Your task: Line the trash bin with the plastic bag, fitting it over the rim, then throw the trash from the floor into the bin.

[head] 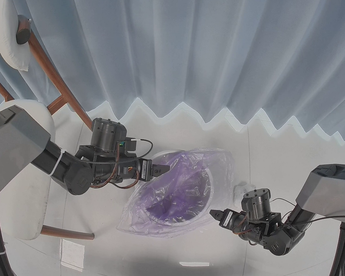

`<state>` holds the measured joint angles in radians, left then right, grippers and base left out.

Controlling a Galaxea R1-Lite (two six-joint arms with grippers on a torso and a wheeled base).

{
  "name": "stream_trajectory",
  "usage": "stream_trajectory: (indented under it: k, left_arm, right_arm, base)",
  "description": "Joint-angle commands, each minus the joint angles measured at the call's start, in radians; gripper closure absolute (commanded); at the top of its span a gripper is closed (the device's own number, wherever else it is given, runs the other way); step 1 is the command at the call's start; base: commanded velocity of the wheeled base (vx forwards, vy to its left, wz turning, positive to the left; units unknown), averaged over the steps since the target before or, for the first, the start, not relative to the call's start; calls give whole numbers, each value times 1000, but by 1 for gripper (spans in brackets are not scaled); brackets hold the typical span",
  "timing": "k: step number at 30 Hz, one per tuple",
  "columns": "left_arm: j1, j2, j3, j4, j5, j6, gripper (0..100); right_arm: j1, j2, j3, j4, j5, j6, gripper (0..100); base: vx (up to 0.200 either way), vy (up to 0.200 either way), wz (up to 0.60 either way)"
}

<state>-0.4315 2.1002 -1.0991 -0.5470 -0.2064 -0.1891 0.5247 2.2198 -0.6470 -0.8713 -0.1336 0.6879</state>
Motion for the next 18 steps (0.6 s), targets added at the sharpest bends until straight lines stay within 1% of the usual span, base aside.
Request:
stream_trajectory:
  k: [1,2,3,6,13,16,17,18]
  left_arm:
    - [-13,66,-22,-28,-1,-4,0]
    - [-13,66,-22,-28,-1,-4,0]
    - [-36,75,-30,-30,-2,-6,0]
    - [-49,86,-41,-30,-1,-6,0]
    - [-41,127,-70,-31,2,-6,0]
    - [-36,138,-84,-33,35,-7,0]
    - [-36,138,-88,-33,42,-9,100]
    - [-36,135,-94,-33,55,-24,100]
  right_arm:
    - [1,1,3,0,0,-1,0]
    - [1,1,3,0,0,-1,0]
    - [1,3,3,0,0,-1,0]
    - [1,3,1,0,0,-1,0]
    - [1,4,-2,0,0,-1,0]
    - [1,6,4,-2,0,-1,0]
    - [1,8,6,-2,-1,-1,0]
    - [1,9,7,-9,0,1,0]
  base:
    - [0,0,0]
    - [0,0,0]
    - [0,0,0]
    - [0,0,0]
    - [0,0,0]
    - [0,0,0]
    - [0,0,0]
    - [0,0,0]
